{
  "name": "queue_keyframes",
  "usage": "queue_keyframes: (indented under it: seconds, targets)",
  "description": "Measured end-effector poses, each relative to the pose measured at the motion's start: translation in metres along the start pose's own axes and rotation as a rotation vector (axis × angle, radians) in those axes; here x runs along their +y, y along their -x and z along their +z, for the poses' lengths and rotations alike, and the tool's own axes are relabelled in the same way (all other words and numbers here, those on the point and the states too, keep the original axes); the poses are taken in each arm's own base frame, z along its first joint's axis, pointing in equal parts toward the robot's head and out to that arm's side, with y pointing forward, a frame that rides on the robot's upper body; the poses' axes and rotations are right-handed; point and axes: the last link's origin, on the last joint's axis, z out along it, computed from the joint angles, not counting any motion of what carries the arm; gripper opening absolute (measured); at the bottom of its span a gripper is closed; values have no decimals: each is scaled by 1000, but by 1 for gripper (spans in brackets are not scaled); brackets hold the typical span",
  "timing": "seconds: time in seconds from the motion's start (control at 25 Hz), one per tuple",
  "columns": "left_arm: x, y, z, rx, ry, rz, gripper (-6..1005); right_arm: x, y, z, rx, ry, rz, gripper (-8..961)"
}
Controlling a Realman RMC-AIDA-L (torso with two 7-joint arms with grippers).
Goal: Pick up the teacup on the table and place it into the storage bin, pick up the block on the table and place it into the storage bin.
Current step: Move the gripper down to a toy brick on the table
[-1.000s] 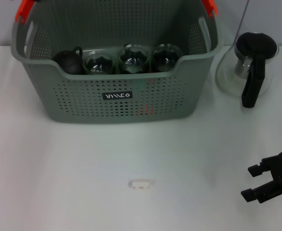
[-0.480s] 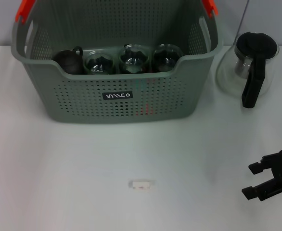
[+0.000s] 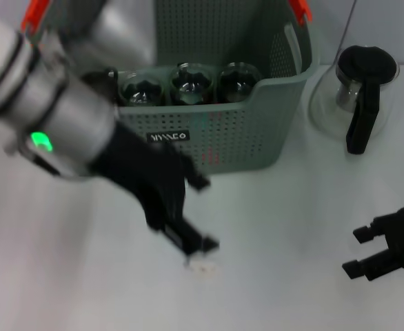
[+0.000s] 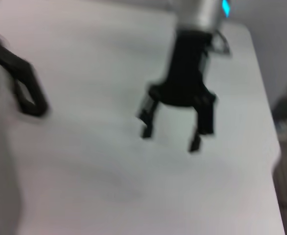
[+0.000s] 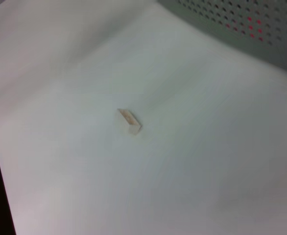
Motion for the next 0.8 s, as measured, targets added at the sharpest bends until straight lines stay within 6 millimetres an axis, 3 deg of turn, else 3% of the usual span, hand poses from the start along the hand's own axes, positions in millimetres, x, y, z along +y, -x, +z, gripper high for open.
queue_keyframes:
  seconds: [0.08,0.12,0.28,0.52,0.8]
  targets:
    - [3,2,8,-25,6,15,946,0,1,1,-1,1,-1,945]
    - [10,9,31,-102,2,55,946,0,1,1,-2,-1,-1,945]
    - [14,15,58,-223,-14,116,947,0,3,1,-4,-4,4,945]
    - [17,15,85,-288,-18,179,947,-1,4,3,-7,-11,4,945]
    - [10,15,117,-370,-156,231,946,-2,4,4,-10,-18,4,945]
